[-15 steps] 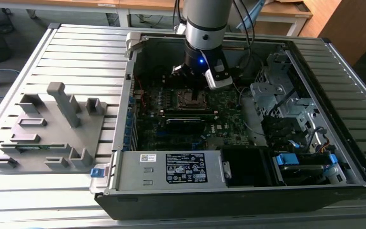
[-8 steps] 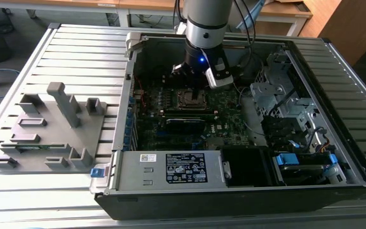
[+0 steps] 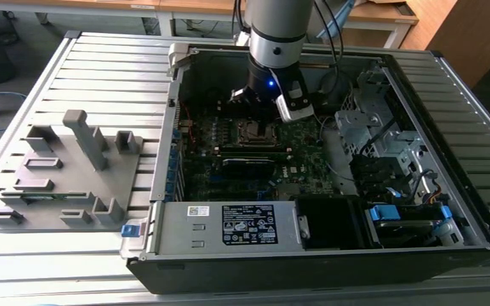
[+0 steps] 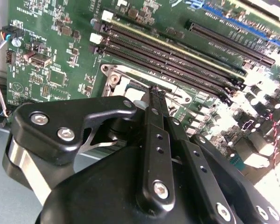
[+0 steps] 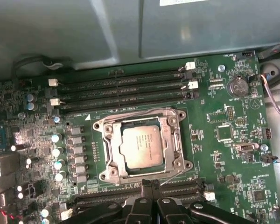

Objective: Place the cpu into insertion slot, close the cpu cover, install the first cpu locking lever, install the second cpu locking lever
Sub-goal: 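Install the second cpu locking lever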

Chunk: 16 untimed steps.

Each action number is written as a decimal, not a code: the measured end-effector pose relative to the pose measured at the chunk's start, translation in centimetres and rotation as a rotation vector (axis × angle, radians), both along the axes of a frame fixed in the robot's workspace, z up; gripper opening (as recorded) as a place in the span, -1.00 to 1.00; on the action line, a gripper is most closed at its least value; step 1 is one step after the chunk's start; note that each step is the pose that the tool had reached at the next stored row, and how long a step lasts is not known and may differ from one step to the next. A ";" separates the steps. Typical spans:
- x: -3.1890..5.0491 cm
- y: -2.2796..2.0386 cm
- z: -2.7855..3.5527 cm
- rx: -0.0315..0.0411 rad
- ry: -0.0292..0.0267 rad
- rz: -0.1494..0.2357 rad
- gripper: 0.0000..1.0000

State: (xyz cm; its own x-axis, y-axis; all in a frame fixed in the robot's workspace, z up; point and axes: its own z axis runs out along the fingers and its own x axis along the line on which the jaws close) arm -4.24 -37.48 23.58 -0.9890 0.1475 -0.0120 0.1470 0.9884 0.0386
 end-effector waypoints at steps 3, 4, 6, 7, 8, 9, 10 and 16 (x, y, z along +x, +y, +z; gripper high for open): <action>0.00 -0.31 0.00 0.0001 0.0000 0.000 -0.79; 0.00 -0.40 0.00 0.0000 0.0000 0.000 -0.79; 0.00 -0.55 0.00 0.0000 0.0000 0.000 -0.79; -0.01 -0.62 -0.01 0.0000 0.0000 0.000 -0.79; -0.04 -0.68 -0.02 0.0000 -0.0001 0.000 -0.79; -0.10 -0.72 -0.04 0.0000 -0.0003 0.000 -0.79; -0.20 -0.75 -0.06 0.0000 -0.0005 0.000 -0.79; -1.22 -0.78 -0.32 -0.0002 -0.0024 0.000 -0.79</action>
State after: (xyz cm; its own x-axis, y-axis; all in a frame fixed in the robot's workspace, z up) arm -5.46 -38.26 23.26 -0.9890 0.1475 -0.0144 0.1469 0.9884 0.0387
